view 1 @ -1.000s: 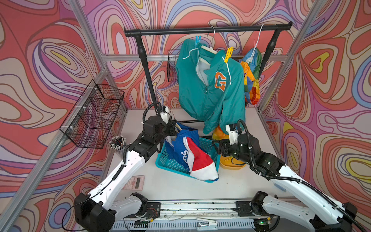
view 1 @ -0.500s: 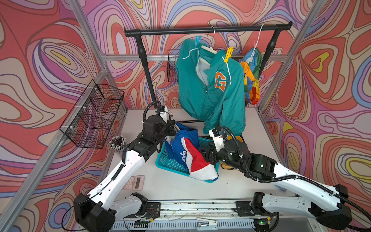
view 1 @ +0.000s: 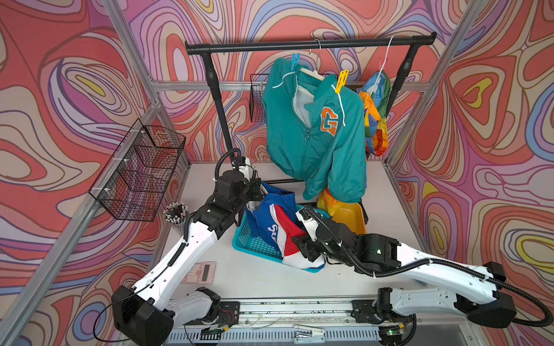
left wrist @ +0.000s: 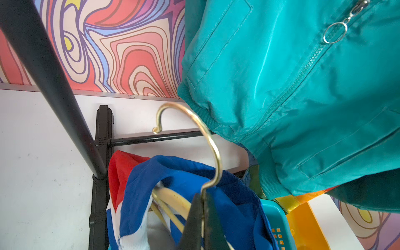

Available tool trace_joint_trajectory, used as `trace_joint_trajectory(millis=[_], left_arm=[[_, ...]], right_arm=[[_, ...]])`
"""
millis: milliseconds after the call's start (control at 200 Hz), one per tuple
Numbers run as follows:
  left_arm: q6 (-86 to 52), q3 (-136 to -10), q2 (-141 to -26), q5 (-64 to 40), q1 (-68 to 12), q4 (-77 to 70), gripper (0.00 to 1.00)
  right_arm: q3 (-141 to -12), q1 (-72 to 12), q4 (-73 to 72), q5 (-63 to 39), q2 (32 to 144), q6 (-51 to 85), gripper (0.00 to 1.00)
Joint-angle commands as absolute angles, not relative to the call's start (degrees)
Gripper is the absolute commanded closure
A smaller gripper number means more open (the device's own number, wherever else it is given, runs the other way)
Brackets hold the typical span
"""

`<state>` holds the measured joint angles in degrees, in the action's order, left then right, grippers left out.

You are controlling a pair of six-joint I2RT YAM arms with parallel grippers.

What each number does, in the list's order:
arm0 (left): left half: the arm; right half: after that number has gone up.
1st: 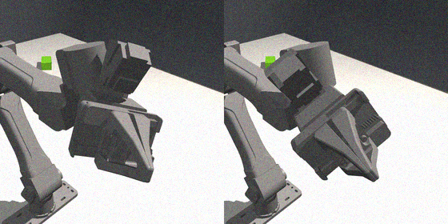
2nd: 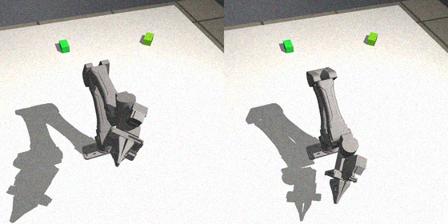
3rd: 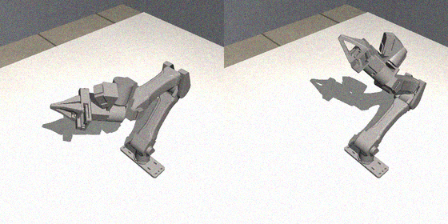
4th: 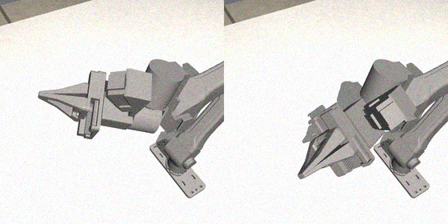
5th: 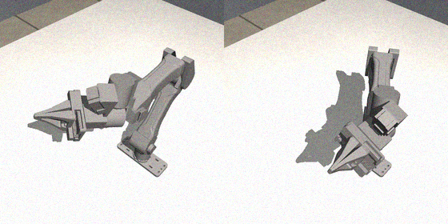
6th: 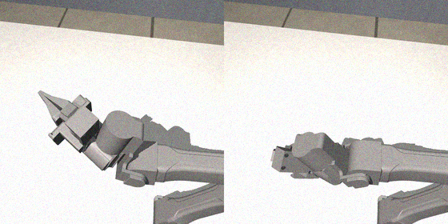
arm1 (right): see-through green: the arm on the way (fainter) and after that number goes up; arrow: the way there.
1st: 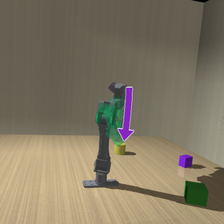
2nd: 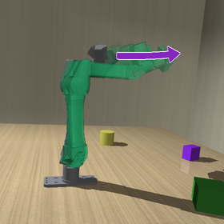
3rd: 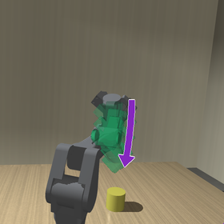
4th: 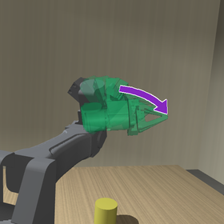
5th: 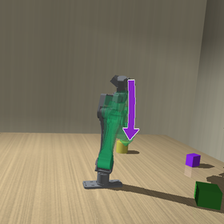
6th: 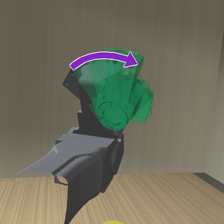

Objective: Remove the clothespins securing jackets to the hanger
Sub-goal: Remove the jacket from the hanger.

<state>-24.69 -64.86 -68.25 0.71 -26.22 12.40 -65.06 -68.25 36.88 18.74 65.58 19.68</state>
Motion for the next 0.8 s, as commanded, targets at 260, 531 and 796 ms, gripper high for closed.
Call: trace_joint_trajectory(millis=[260, 531, 796], left_arm=[[-26.4, -66.6, -69.1, 2.7, -26.2, 14.7, 1.00], [-26.6, -67.7, -69.4, 5.4, -26.3, 18.3, 1.00], [-28.2, -69.7, -71.1, 7.0, -26.2, 21.8, 1.00]], right_arm=[[-67.3, -68.8, 39.5, 21.3, 66.0, 19.5, 0.99], [-65.4, -68.8, 43.3, 23.9, 59.1, 22.3, 1.00], [-61.5, -68.8, 42.5, 25.2, 53.4, 23.5, 1.00]])
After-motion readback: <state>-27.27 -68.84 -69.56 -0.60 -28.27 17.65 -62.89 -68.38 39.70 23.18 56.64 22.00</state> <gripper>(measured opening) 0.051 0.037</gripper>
